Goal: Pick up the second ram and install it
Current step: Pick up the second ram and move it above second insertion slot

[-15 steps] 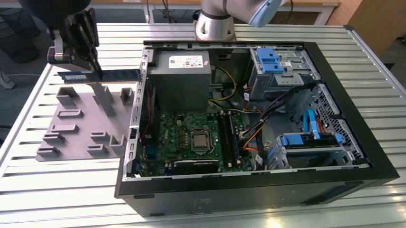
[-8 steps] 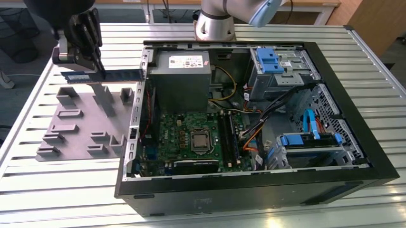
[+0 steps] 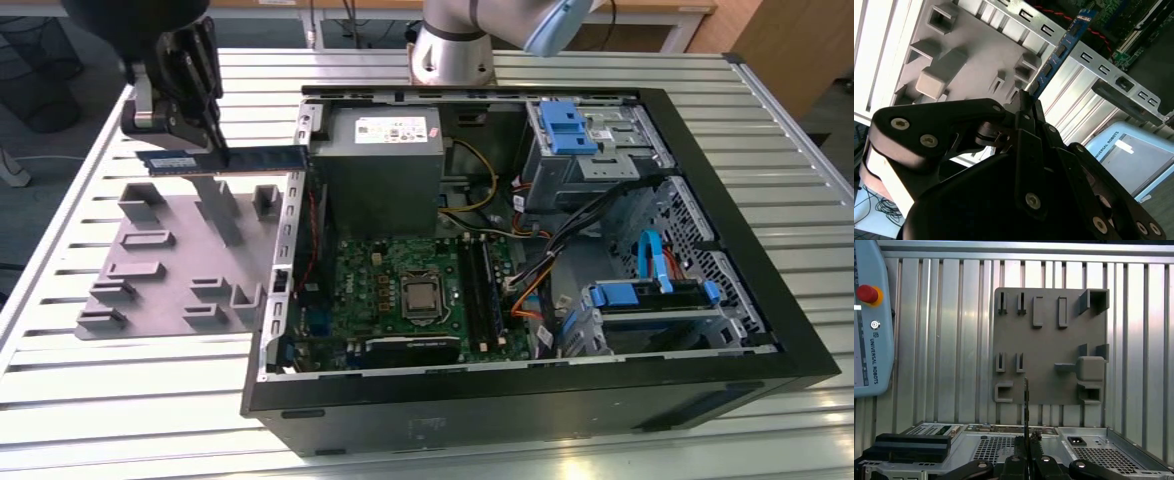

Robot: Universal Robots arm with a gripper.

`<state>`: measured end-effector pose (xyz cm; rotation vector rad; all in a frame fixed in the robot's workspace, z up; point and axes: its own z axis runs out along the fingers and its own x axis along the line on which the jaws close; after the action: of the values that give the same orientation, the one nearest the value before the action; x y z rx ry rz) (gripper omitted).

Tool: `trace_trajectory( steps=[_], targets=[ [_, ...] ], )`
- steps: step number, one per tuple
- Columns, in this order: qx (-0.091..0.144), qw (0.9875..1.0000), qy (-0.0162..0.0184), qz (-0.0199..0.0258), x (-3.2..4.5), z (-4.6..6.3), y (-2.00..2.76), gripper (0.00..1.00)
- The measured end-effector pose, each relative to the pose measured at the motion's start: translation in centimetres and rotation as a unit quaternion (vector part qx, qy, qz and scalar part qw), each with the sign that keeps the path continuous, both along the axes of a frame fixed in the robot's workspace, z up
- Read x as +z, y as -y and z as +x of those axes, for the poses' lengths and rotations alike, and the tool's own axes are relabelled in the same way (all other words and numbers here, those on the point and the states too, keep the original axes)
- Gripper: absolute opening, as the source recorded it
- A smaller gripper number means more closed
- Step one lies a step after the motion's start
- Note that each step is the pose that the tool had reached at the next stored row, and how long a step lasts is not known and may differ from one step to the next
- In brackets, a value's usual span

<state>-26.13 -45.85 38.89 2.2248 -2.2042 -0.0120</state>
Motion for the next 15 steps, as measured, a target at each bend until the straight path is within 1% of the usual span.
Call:
trace_trajectory(
  steps=[15],
  targets=[
    [0.0,1.0,0.0,0.0,-0.01,1.2,0.0,0.14]
  ],
)
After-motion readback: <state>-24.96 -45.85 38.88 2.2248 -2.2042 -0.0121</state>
